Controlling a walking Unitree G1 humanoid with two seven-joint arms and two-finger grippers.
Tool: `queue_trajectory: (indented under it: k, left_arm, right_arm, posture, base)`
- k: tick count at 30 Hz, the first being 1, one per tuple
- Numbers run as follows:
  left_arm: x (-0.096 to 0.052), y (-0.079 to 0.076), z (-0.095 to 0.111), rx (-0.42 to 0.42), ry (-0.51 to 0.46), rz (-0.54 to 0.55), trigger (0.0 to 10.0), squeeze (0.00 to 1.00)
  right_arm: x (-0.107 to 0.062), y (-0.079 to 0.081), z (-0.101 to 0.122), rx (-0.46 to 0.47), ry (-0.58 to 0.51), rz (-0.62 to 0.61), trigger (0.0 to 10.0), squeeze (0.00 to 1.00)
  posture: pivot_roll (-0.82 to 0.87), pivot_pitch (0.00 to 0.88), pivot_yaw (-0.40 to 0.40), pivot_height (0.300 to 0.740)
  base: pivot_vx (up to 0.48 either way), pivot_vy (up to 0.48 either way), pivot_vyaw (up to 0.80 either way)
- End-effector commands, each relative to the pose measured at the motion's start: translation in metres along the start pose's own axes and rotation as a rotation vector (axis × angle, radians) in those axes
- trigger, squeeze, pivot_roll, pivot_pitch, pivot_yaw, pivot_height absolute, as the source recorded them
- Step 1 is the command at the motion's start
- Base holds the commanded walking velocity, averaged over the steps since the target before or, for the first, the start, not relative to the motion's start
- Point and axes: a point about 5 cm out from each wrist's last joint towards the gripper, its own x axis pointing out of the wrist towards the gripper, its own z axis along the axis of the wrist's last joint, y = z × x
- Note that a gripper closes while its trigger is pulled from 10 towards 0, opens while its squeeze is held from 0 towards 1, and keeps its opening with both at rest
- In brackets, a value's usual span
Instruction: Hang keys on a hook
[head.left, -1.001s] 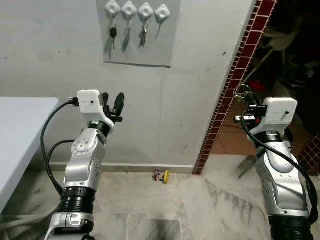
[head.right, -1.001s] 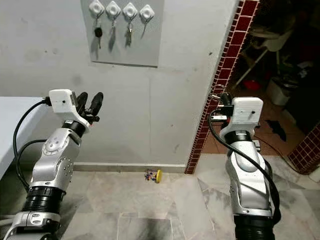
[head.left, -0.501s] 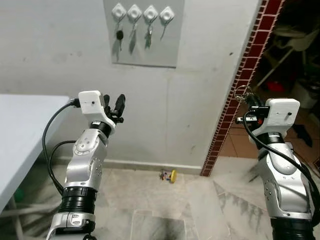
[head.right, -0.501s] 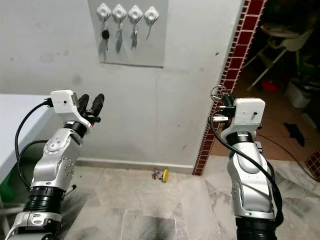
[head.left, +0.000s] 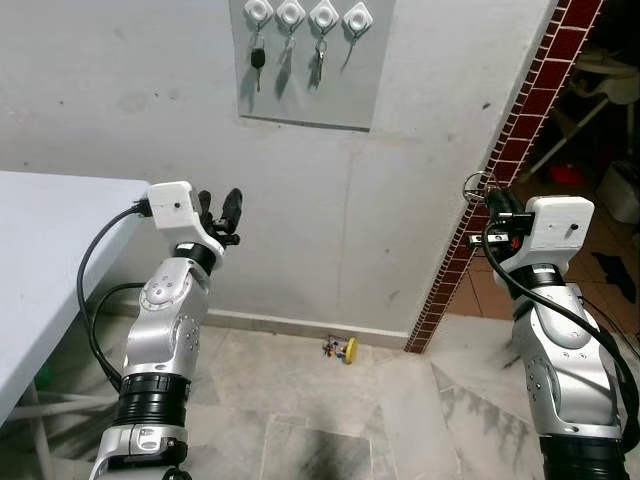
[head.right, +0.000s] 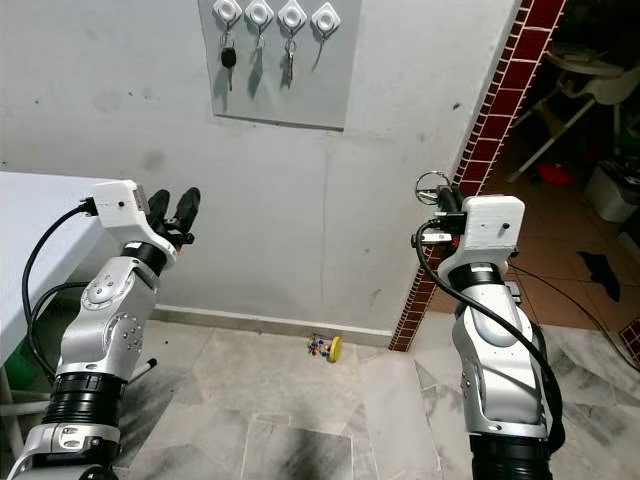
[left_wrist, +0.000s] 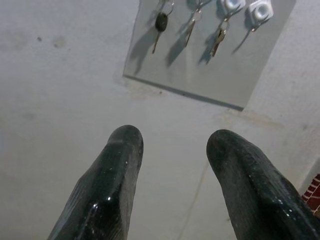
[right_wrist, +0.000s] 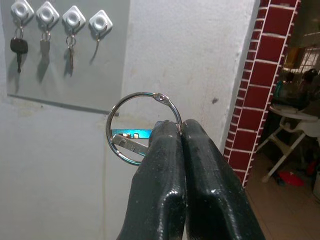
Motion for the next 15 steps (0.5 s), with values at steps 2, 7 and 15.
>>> queue_trajectory:
  k: [2,7,15]
  left_arm:
    - [0.0017,0.0001,0.0060,-0.002,-0.014,0.000,10.0,0.00]
    - [0.0023,0.0011,0.0072,-0.002,-0.018,0.003,10.0,0.00]
    - [0.0032,0.0017,0.0084,-0.004,-0.021,0.005,10.0,0.00]
  right_arm:
    - [0.0002,0.0012,0.0043,0.001,-0.009,0.014,10.0,0.00]
    - [0.0002,0.0024,0.0037,0.004,-0.006,0.022,10.0,0.00]
    - [0.0010,0.0039,0.0030,0.008,-0.003,0.029,10.0,0.00]
  posture:
    - [-0.15,0.000,-0.054,0.724]
    - [-0.15,0.000,-0.053,0.724]
    - [-0.15,0.000,-0.051,0.724]
  base:
    - [0.356,0.000,0.00]
    - [0.410,0.000,0.00]
    - [0.407,0.000,0.00]
